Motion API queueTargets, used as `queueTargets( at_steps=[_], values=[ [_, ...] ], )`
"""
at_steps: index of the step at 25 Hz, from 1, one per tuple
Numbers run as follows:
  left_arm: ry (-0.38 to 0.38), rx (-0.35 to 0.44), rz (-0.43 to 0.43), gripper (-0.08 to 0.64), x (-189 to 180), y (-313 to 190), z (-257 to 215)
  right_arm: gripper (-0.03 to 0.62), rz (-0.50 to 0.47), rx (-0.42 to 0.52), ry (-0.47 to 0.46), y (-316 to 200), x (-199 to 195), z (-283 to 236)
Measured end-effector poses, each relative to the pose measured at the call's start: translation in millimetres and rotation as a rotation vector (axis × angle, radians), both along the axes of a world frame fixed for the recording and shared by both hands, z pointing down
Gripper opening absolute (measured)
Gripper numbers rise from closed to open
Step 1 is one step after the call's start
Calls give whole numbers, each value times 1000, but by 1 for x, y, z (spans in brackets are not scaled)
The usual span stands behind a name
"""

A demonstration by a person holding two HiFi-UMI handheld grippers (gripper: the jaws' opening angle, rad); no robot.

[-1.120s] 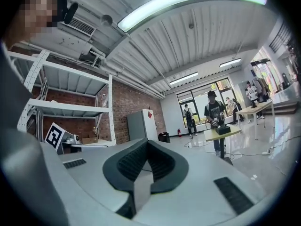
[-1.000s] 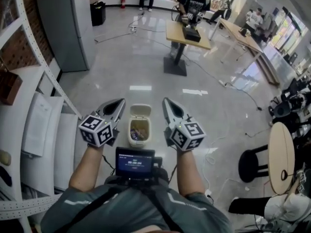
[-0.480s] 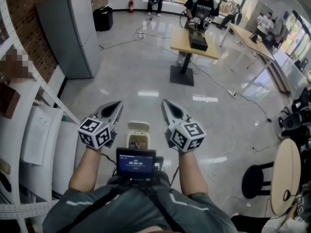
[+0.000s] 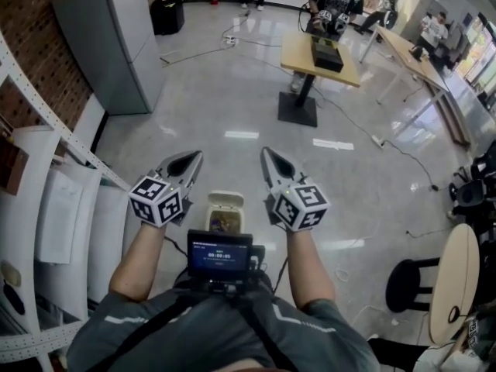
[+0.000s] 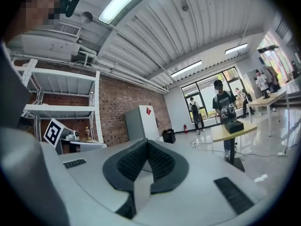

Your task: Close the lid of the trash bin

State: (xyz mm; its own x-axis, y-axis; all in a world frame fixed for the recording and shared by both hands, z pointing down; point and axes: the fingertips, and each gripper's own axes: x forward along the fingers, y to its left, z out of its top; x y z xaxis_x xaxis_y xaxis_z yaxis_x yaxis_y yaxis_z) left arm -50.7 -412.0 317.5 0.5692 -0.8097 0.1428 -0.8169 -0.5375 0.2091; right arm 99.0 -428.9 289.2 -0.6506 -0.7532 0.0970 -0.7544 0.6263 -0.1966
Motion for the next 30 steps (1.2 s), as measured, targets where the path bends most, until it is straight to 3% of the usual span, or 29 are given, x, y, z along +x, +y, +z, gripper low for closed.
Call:
queueTargets(
  at_steps=[6,12,23,27,30],
  values=[
    [-13,-20,-29,-3,-11,-2,20,11,-31,-78,54,-8,-17,38],
    [-26,-149,-7,-3,-13,-37,87,11,13,-164,113,-40,-23,102],
    [-38,-362,57,-3,22,-73,207,11,22,-345,165,-71,-16,220],
    [-46,-429,70,-3,41,-79,234,11,8,-396,186,-78,-5,245],
    [-69,-451,63,-3,32,-72,247,11,-5,-417,195,-68,-20,258]
  ],
)
